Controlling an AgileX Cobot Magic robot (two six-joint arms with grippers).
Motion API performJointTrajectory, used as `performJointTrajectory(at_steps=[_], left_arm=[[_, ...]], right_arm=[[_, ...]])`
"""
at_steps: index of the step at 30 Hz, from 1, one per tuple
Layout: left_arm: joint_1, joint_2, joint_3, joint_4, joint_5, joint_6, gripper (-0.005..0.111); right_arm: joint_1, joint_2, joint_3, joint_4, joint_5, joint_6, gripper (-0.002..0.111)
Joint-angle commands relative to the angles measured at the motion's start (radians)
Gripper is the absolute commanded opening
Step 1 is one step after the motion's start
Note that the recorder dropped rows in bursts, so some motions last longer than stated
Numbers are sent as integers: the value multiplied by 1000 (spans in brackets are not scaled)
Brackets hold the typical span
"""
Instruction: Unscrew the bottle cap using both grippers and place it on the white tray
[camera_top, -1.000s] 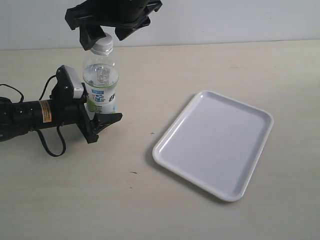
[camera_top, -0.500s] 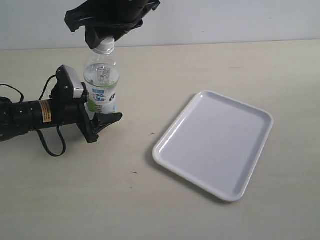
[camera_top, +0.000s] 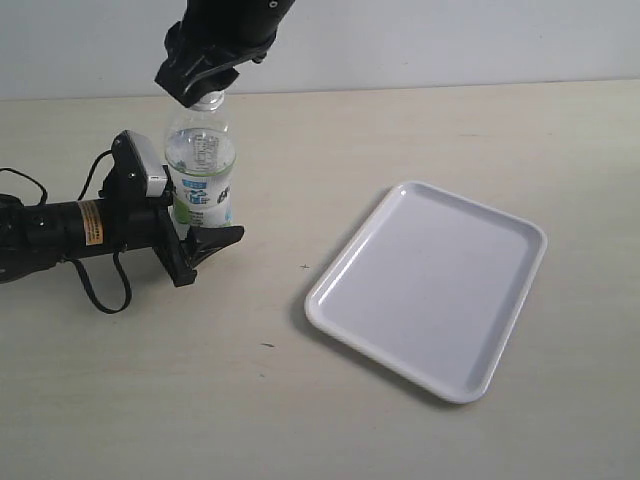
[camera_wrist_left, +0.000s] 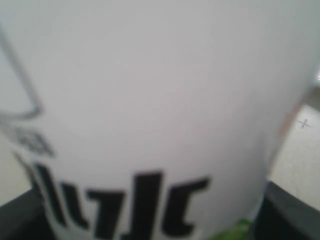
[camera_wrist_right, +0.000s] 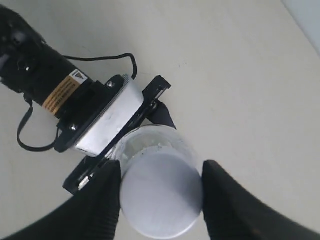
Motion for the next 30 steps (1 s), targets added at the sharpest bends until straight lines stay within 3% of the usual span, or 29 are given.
performJointTrajectory(at_steps=[1,9,14,21,24,30], left_arm=[[0,2,3,6,42,2,0],[0,2,3,6,40,0,0],[0,2,3,6,40,0,0],[0,2,3,6,23,0,0],[0,2,3,6,23,0,0],[0,2,3,8,23,0,0]], right_arm=[[1,-7,-7,-6,44,-269,0],[1,-7,-7,-8,96,-570,0],[1,-9,-31,-14,112,-612,0],[1,-57,-85,-68,115,-340,0],[-1,-66,-85,-172,202,-168,0],[-129,-113,-49,-89,243,-1,0]])
